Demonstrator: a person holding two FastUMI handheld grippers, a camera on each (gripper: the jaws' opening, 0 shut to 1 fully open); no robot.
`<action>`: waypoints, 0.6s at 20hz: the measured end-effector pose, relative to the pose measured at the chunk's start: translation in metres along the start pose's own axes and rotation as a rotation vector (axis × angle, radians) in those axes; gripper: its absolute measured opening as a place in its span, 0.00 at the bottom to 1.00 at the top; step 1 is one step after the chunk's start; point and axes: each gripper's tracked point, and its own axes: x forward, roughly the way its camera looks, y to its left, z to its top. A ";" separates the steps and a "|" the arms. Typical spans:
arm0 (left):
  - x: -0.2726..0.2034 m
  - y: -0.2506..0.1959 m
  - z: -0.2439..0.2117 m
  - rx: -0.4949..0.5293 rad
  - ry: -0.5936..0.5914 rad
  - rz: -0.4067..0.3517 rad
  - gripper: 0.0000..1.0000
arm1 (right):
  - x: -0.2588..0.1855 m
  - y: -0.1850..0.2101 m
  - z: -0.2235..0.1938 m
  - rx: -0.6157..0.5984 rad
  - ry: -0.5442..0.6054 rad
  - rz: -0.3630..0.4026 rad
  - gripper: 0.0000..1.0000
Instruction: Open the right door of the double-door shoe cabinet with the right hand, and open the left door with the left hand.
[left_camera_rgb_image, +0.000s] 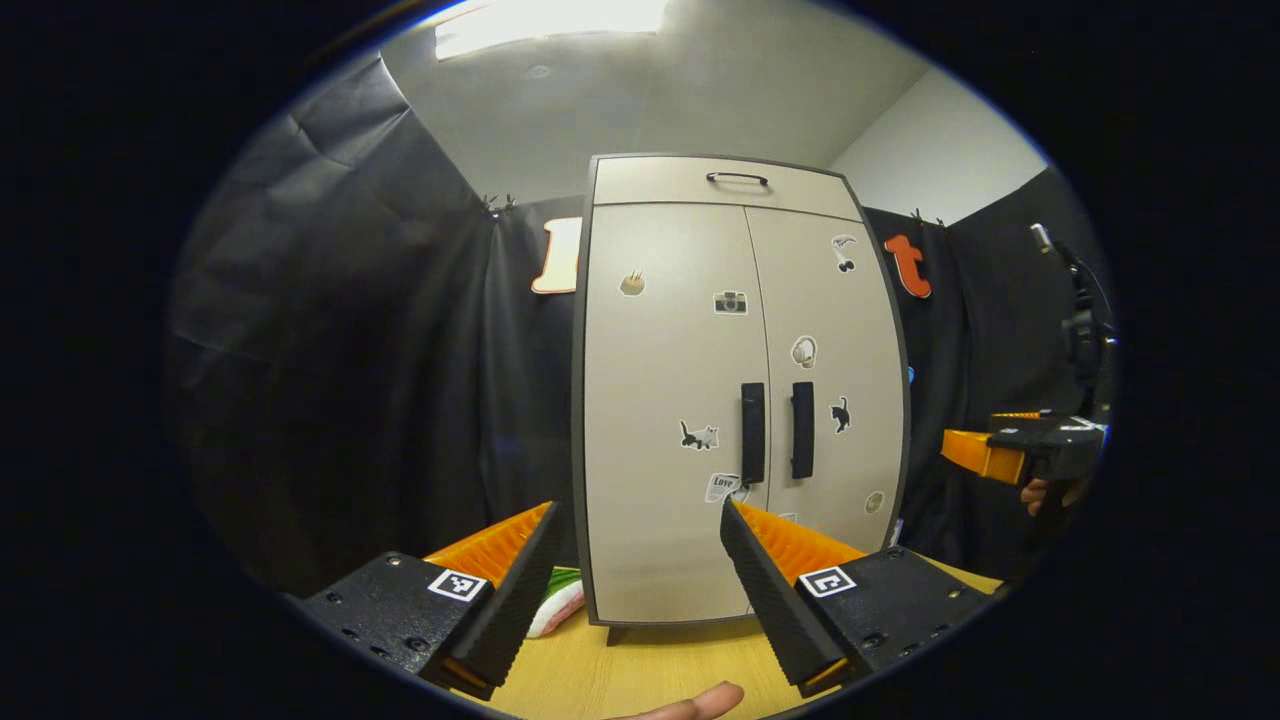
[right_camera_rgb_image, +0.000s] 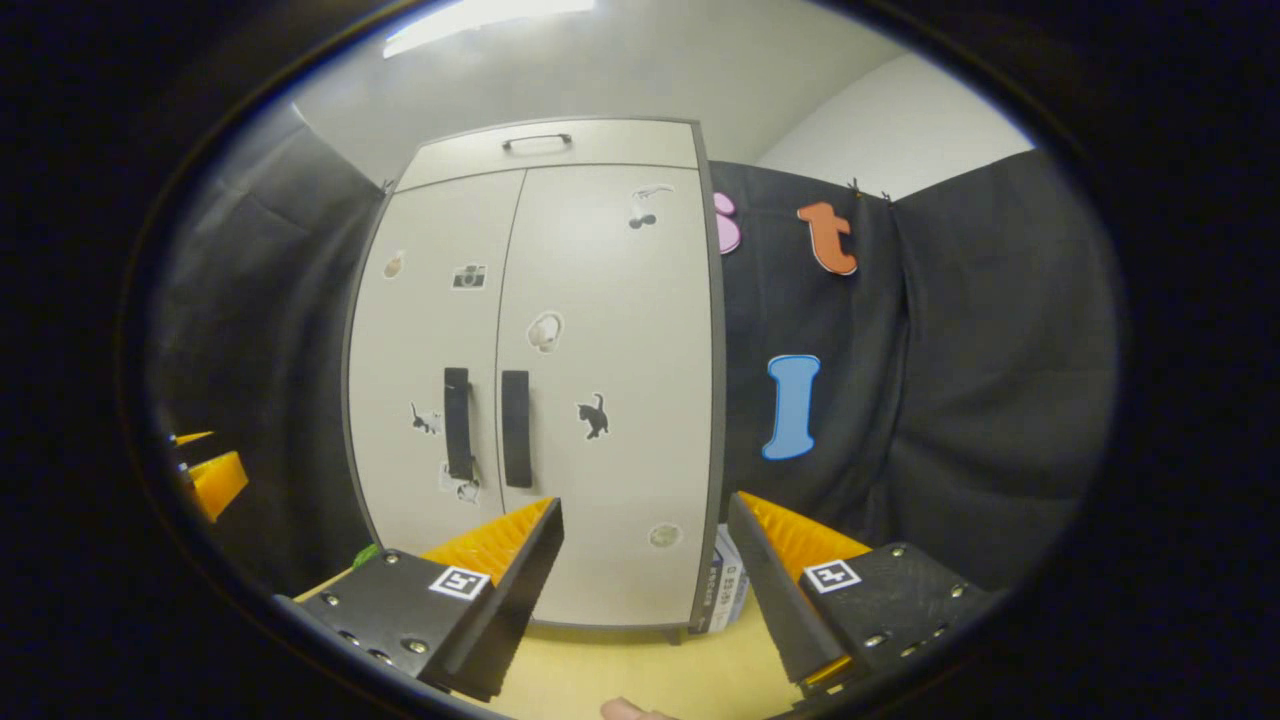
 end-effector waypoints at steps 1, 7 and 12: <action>-0.001 0.003 -0.001 0.002 0.000 0.002 0.98 | 0.009 0.008 0.002 0.006 0.006 0.009 0.98; -0.006 0.030 -0.007 0.010 -0.001 0.028 0.98 | 0.061 0.064 0.017 -0.005 0.018 0.073 0.98; -0.011 0.049 -0.014 0.009 -0.001 0.050 0.98 | 0.100 0.120 0.021 -0.030 0.021 0.130 0.98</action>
